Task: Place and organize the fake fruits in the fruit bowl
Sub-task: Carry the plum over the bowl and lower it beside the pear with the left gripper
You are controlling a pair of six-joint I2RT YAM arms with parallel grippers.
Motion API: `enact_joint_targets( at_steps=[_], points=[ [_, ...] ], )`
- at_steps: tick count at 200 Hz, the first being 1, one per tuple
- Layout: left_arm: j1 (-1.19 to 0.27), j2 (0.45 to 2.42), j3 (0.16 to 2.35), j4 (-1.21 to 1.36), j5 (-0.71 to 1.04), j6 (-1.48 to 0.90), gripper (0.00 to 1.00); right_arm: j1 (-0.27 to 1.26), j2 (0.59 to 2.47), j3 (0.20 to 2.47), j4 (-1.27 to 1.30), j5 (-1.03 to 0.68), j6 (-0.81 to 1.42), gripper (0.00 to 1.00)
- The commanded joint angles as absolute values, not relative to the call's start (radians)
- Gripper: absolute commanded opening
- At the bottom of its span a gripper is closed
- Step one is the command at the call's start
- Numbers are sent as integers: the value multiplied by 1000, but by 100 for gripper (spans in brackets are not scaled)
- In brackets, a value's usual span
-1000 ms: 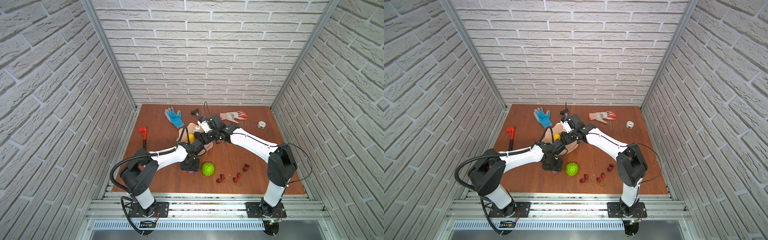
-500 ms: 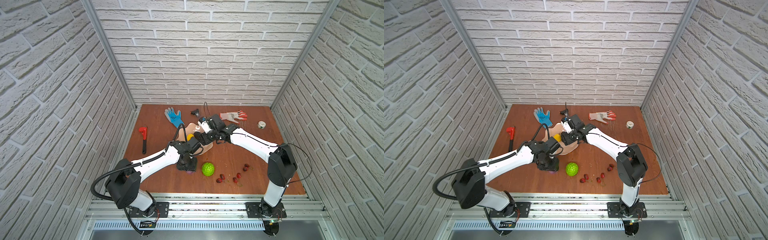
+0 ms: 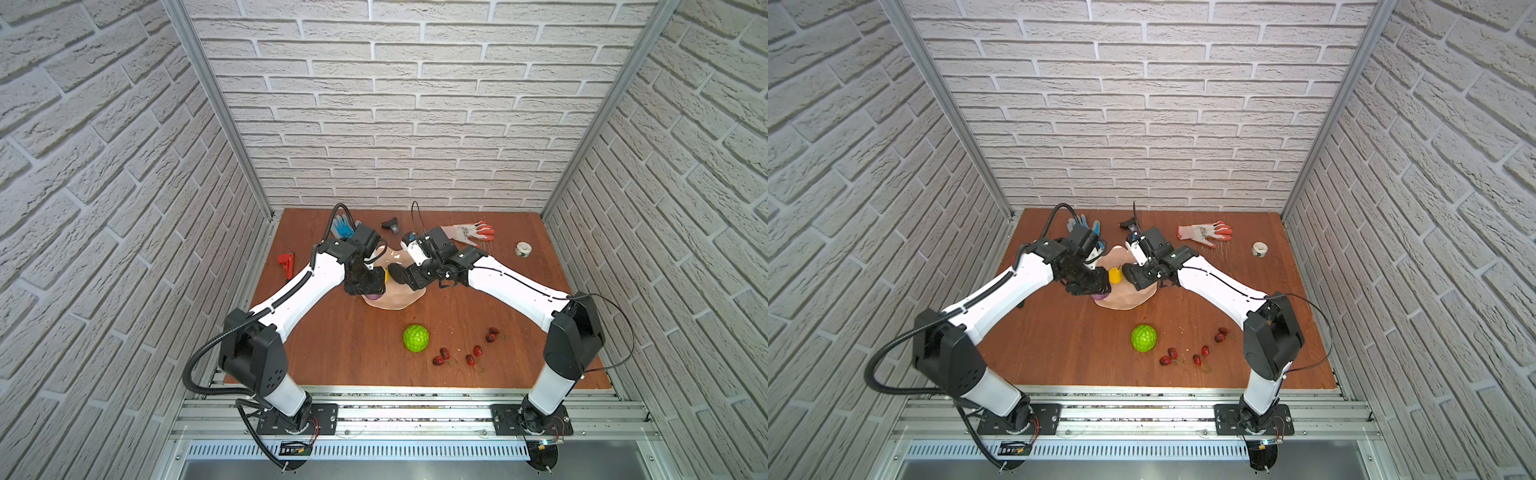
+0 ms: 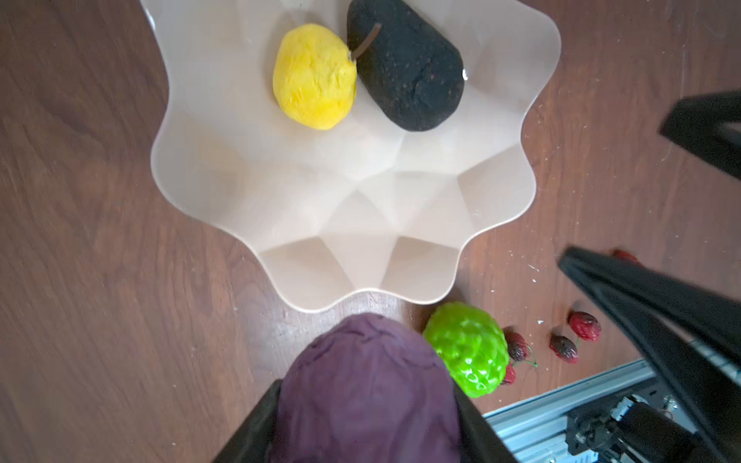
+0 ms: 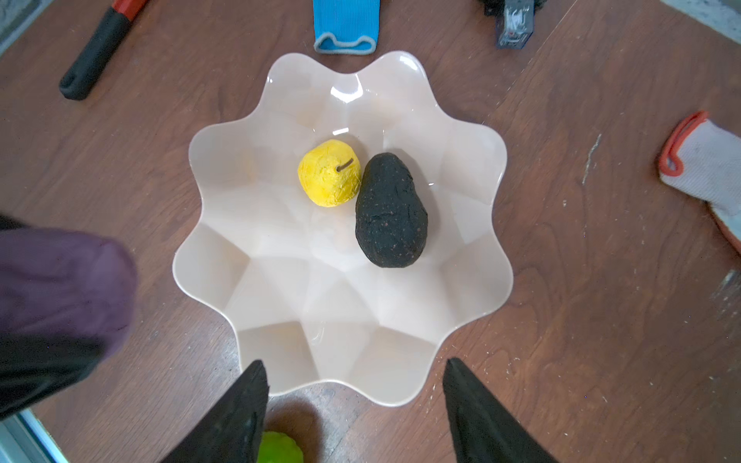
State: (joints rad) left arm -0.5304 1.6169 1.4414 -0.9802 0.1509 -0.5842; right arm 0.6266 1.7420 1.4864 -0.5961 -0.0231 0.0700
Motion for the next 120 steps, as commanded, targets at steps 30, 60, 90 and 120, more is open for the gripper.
enact_joint_targets(
  at_steps=[30, 60, 90, 120],
  points=[
    [-497, 1808, 1575, -966, 131, -473, 44, 634, 1709, 1469, -569, -53, 63, 71],
    [-496, 1863, 1590, -948, 122, -462, 44, 635, 1700, 1455, -554, -54, 60, 71],
    [-495, 1914, 1606, -925, 99, -453, 45, 634, 1707, 1457, -556, -59, 49, 71],
    [-494, 1962, 1610, -920, 83, -438, 44, 634, 1701, 1453, -554, -60, 47, 71]
  ],
)
